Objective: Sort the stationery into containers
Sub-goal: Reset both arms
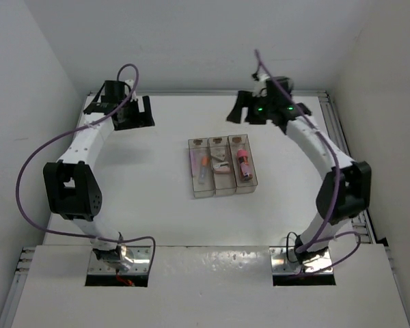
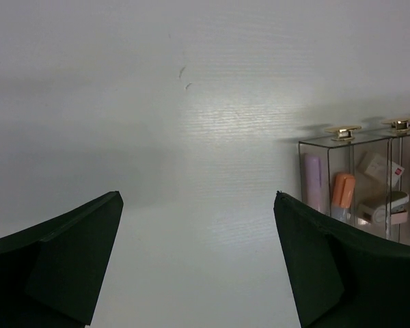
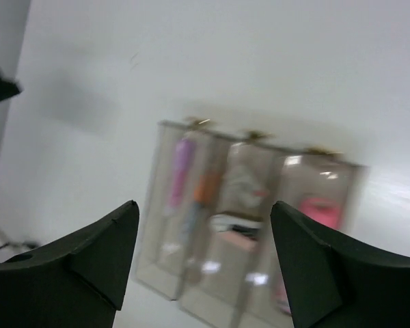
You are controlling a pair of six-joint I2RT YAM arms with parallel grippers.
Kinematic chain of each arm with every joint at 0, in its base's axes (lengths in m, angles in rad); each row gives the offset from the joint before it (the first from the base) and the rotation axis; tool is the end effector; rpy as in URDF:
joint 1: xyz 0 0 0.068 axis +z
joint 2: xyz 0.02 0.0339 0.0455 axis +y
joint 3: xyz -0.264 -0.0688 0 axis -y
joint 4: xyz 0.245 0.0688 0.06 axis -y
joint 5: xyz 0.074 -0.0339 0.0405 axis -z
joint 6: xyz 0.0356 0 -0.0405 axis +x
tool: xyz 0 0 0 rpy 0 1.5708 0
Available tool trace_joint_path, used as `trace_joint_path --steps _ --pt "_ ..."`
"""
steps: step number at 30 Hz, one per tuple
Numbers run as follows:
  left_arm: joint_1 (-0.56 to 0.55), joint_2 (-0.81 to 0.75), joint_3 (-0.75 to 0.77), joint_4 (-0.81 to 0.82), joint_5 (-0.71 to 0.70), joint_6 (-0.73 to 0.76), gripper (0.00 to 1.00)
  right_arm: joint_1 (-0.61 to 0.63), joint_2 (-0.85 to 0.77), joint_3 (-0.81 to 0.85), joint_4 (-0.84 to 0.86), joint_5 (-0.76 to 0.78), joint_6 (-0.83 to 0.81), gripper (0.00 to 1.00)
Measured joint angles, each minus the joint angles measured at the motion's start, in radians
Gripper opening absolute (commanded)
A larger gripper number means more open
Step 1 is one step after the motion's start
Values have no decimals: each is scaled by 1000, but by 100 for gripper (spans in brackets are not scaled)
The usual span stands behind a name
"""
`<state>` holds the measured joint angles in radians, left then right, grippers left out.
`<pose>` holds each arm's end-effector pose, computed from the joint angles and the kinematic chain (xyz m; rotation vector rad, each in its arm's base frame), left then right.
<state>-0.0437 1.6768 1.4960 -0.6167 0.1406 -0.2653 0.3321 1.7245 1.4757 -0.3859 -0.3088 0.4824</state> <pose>0.3755 -0.0214 0.3128 -0.1953 2.3728 -0.3147 0.3742 0.1405 0.3082 -0.0077 2.2858 0.7819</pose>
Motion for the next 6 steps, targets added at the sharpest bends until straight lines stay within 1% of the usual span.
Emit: trace_joint_path --steps 3,6 --pt "14 21 4 3 -3 0 100 -192 -128 -75 -10 20 -105 78" --pt "24 52 4 3 -5 6 100 -340 -196 -145 -24 29 -167 78"
